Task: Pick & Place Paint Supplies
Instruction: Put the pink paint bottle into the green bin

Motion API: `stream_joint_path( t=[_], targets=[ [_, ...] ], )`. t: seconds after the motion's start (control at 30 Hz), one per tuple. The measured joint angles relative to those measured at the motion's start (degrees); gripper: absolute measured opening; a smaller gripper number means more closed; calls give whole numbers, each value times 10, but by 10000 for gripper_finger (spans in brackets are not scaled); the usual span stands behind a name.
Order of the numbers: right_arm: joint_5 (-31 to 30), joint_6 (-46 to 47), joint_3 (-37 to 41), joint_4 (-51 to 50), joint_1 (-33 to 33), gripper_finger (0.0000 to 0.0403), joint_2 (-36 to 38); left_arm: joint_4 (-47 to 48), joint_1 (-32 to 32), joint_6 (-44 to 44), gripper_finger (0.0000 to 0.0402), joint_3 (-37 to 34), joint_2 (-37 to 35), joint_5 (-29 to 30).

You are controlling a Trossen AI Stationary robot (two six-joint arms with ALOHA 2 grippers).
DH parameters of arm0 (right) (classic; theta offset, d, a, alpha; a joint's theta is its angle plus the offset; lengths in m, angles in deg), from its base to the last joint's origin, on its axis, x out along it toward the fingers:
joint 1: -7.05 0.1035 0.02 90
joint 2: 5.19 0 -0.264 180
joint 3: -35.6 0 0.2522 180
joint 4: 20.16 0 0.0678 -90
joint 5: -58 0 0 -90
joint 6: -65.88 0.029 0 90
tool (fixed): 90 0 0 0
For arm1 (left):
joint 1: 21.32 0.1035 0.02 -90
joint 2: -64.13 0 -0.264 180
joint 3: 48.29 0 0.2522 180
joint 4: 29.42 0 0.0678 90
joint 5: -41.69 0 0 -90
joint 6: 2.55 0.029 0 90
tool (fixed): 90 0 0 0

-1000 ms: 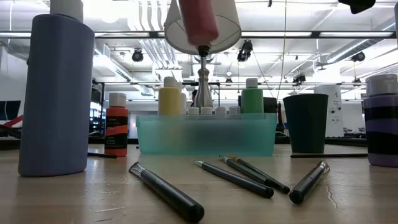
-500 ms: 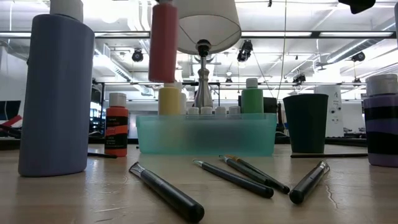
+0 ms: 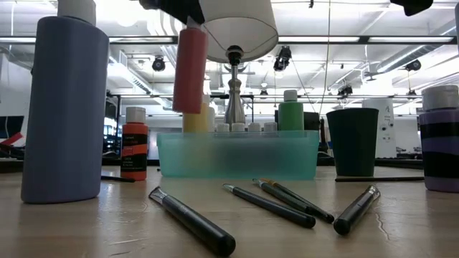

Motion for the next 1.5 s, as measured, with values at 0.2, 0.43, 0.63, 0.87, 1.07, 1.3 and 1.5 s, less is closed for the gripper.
stream_joint_path(
  t=[0.2,0.43,0.63,0.87,1.07,1.3,1.5],
  targets=[
    [0,0,0,0,0,364,0,-5,23,8,124,-11,0,-18],
    [0,0,0,0,0,364,0,-17,43,41,124,-11,0,-35],
    [0,0,0,0,0,364,0,-63,50,61,124,-27,-1,-64],
    [0,0,0,0,0,364,0,-76,63,62,124,-73,-12,-79],
    [0,0,0,0,0,364,0,-126,77,60,124,-123,-47,-94],
    [0,0,0,0,0,364,0,-158,96,37,124,-189,-90,-109],
    [0,0,0,0,0,364,0,-227,107,36,124,-239,-109,-134]
  ],
)
